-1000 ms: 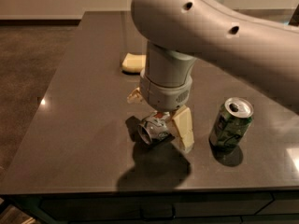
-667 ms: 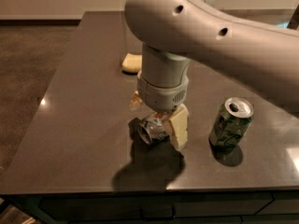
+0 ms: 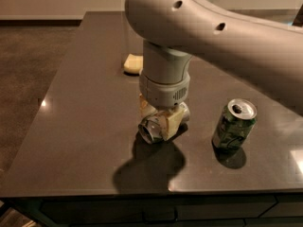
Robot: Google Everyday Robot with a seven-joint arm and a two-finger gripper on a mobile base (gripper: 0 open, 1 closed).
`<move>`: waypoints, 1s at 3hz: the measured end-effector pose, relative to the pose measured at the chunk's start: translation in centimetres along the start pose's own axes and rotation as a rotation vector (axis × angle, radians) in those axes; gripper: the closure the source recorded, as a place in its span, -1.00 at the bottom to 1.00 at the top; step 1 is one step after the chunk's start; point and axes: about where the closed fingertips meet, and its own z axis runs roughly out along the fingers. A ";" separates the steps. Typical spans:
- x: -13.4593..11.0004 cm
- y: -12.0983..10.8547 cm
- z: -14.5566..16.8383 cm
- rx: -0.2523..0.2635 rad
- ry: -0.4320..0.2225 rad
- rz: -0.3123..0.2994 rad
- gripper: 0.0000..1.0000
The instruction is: Place 7up can upright
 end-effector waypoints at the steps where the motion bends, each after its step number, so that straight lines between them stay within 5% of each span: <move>1: 0.4 -0.4 -2.1 0.027 -0.072 0.101 0.72; 2: -0.8 -1.3 -5.6 0.066 -0.235 0.169 1.00; 3: -3.5 -2.7 -8.3 0.089 -0.414 0.198 1.00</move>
Offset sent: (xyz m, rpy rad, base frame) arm -0.0051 0.0332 0.1129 0.4254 0.2678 -0.2251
